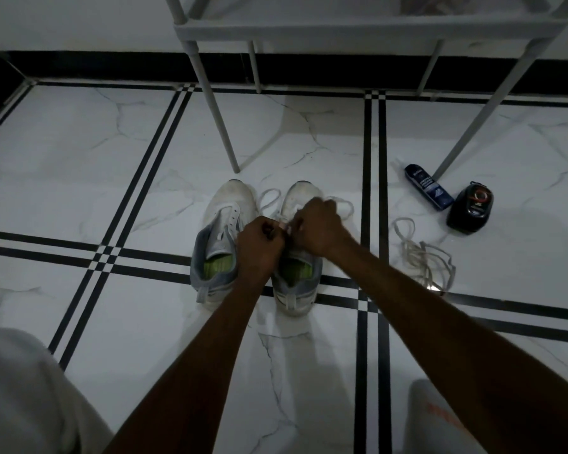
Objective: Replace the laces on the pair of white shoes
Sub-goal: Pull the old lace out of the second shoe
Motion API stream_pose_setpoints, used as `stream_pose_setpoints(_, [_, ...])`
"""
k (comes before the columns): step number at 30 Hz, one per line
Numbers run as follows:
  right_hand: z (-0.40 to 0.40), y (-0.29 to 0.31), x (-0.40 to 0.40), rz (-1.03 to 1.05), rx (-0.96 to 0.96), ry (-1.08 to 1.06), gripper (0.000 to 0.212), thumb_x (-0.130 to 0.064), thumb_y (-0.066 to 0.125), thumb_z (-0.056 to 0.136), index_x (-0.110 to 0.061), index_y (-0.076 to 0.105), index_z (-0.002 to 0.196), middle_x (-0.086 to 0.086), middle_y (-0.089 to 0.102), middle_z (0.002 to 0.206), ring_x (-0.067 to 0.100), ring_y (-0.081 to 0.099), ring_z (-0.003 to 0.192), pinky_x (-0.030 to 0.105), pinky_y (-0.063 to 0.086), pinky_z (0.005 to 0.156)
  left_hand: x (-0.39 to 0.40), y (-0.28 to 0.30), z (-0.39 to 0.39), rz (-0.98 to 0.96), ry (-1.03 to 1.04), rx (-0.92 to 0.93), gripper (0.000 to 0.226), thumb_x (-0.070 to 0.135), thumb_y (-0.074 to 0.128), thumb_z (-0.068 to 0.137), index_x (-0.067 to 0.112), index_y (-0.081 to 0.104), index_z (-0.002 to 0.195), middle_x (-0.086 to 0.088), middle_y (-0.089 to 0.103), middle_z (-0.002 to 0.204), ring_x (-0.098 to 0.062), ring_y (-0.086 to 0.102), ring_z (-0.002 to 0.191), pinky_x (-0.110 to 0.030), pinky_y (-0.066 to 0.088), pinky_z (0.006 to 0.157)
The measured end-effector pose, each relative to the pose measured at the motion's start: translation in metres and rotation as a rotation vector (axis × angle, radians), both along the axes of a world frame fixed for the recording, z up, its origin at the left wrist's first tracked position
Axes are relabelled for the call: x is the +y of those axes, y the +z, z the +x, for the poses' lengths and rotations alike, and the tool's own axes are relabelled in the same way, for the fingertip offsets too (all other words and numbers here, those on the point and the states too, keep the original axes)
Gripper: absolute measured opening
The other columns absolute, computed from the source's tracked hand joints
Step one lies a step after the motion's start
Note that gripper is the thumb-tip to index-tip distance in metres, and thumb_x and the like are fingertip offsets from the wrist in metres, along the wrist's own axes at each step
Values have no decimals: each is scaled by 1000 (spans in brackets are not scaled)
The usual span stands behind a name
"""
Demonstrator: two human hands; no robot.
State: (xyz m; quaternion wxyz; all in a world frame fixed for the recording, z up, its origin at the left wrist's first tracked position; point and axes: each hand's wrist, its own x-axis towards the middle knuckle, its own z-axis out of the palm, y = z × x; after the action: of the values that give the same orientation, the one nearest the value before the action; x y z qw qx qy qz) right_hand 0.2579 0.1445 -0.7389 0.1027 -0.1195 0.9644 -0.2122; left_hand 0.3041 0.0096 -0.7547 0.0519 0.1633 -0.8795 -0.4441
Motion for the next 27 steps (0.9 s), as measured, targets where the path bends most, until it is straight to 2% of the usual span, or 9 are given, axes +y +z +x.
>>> stream_pose_setpoints(3, [5,-17,0,75,137,105,20,-20,62,92,-4,70,103,19,54,117,39,47,114,40,46,87,-5,-5,0,-13,-1,14,14,24,71,91,9,71,90,0,72,80,-14,68,77,-22,51,74])
stream_pose_setpoints(5, [-11,-15,24,57,211,-63,19,-11,57,91,0,65,103,22,56,113,37,53,106,30,42,73,-5,-3,1,15,11,14,15,22,71,91,7,70,88,-3,72,79,-17,68,77,-28,53,76])
stream_pose_setpoints(7, [-34,-6,63,110,245,-367,21,-13,49,93,2,61,102,22,61,106,36,58,100,28,40,73,-4,-1,1,17,31,20,11,18,70,91,7,69,87,-2,70,78,-17,66,76,-24,53,75])
stream_pose_setpoints(9, [-48,7,93,109,254,-557,22,-17,53,97,0,62,106,21,61,110,35,55,105,34,39,90,-3,0,1,-1,29,16,8,15,69,90,7,69,88,1,68,77,-13,63,74,-10,46,69])
stream_pose_setpoints(12, [-36,22,80,-126,146,-472,47,-36,71,90,-4,62,123,21,50,131,34,48,123,39,36,108,0,4,3,-20,12,31,10,16,69,90,6,69,90,0,69,79,-13,64,74,-18,48,71])
stream_pose_setpoints(16, [-11,4,26,-130,-65,-107,33,-45,75,79,-18,76,98,15,64,113,33,56,110,43,42,100,6,10,4,-29,-25,36,6,11,67,89,5,67,91,2,64,76,2,54,66,-1,39,63])
stream_pose_setpoints(20, [6,-5,1,16,16,36,19,-19,56,94,-7,70,99,18,56,113,36,50,111,38,43,86,3,8,3,-62,-50,38,7,12,66,90,5,67,92,-2,68,80,-4,57,68,-3,42,68])
stream_pose_setpoints(23, [-16,8,35,-12,146,-219,20,-5,46,95,4,60,107,20,55,107,32,55,99,23,39,65,0,7,5,-59,-5,17,8,11,64,91,4,67,93,-4,69,81,-14,63,75,-26,52,76])
stream_pose_setpoints(27, [-39,32,80,-2,27,-451,48,-34,65,92,2,57,123,25,43,137,40,48,123,37,44,101,0,7,5,-53,-21,11,9,12,64,91,4,66,96,-7,70,85,-19,64,79,-32,53,77])
